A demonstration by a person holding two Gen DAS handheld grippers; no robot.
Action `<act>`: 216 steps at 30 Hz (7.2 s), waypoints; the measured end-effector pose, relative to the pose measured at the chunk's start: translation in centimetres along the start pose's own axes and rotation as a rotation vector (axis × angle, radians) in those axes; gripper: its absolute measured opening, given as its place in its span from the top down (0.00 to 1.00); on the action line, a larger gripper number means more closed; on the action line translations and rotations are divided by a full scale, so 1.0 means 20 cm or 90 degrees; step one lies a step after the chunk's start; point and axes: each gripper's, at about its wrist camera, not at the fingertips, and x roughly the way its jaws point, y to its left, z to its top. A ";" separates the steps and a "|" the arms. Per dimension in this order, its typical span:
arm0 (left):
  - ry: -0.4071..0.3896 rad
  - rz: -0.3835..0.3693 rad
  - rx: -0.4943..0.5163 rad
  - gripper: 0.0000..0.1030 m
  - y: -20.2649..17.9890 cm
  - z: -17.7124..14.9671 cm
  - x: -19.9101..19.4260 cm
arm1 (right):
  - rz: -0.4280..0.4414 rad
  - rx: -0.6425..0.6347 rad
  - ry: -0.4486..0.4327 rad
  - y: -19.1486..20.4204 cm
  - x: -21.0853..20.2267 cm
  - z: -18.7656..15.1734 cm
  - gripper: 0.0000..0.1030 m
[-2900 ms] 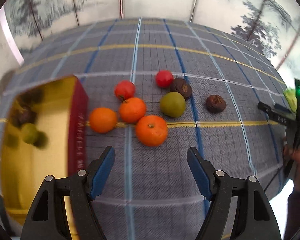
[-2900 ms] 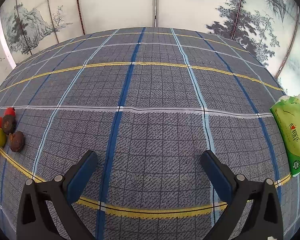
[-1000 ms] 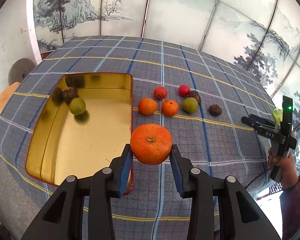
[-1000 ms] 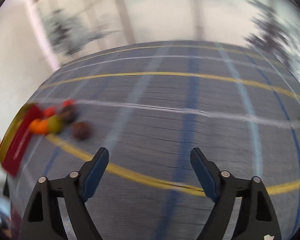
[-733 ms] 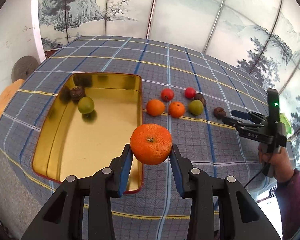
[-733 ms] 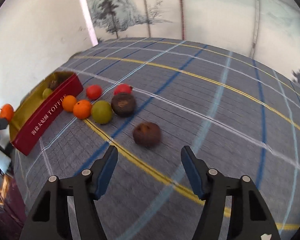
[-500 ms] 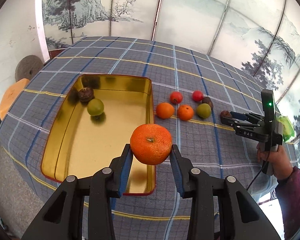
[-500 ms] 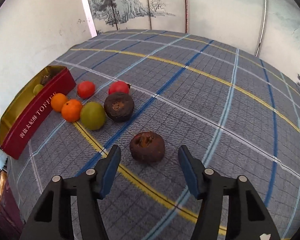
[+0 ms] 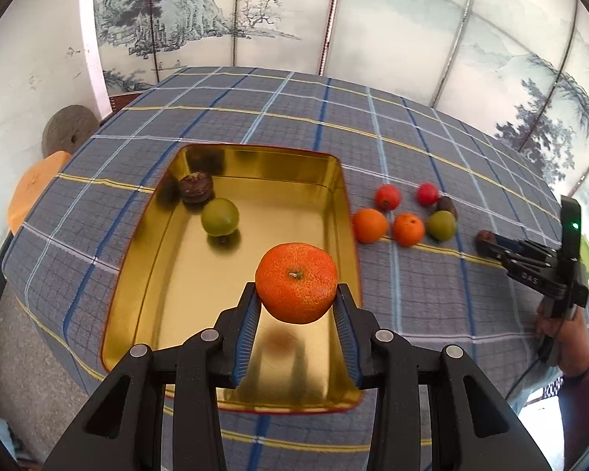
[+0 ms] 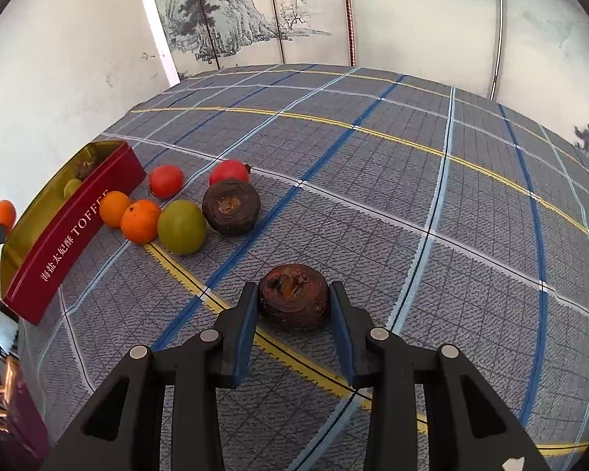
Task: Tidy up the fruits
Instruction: 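Carry the orange in the left gripper into the tin while the right gripper grasps a brown fruit, then open the left gripper to release the orange in the tin, then carry the brown dried fruit in the right gripper over the tin and release it, then grasp an orange with the right gripper, then grasp the green lime with the left gripper while the right gripper holds the orange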
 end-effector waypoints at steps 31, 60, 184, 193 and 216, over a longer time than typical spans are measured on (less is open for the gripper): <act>0.033 0.101 -0.010 0.61 0.27 0.09 0.25 | 0.012 0.016 -0.003 -0.03 -0.01 0.00 0.67; -0.002 0.142 -0.010 0.34 0.20 0.00 0.06 | 0.004 0.012 -0.002 -0.02 -0.01 -0.02 0.67; -0.011 -0.121 0.274 0.25 -0.79 0.20 0.22 | -0.040 0.163 -0.079 -0.65 -0.33 -0.23 0.70; 0.039 -0.089 0.360 0.31 -0.99 0.30 0.57 | 0.002 0.173 -0.089 -0.67 -0.34 -0.25 0.69; 0.069 -0.136 0.182 0.65 -0.84 0.11 0.31 | -0.008 0.167 -0.051 -0.65 -0.28 -0.23 0.67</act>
